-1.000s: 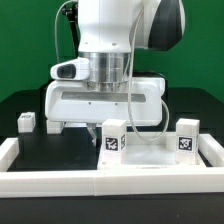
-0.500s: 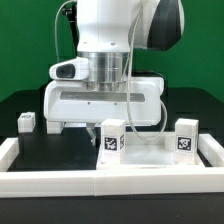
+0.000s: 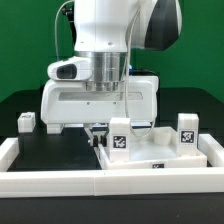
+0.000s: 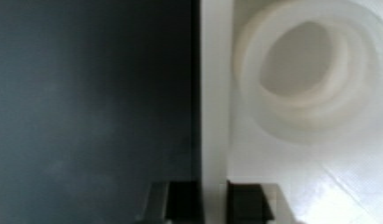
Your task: Assemble square table
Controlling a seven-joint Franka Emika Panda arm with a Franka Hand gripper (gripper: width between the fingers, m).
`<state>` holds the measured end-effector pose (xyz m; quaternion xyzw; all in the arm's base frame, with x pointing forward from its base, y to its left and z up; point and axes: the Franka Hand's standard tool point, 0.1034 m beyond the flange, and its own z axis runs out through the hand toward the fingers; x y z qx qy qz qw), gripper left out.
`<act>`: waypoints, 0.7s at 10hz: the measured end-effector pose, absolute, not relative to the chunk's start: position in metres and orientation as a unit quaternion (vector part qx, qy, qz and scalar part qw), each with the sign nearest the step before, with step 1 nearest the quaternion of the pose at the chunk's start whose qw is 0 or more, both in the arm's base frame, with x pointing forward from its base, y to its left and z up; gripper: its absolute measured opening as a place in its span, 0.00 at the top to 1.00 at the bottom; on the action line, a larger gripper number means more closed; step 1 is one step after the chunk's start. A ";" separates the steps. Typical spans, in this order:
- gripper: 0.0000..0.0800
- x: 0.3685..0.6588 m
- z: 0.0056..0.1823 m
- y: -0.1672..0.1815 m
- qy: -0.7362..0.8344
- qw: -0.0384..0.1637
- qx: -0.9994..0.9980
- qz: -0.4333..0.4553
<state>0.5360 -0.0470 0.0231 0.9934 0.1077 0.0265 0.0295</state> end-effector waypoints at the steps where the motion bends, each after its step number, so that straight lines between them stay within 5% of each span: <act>1: 0.92 0.536 0.023 -0.047 0.146 0.032 0.988 0.025; 7: 0.92 0.538 0.024 -0.051 0.335 0.046 0.941 0.014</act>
Offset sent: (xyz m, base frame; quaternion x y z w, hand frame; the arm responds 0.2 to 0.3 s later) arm 0.0076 0.0058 0.0024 -0.0071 0.0077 -0.1410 0.9900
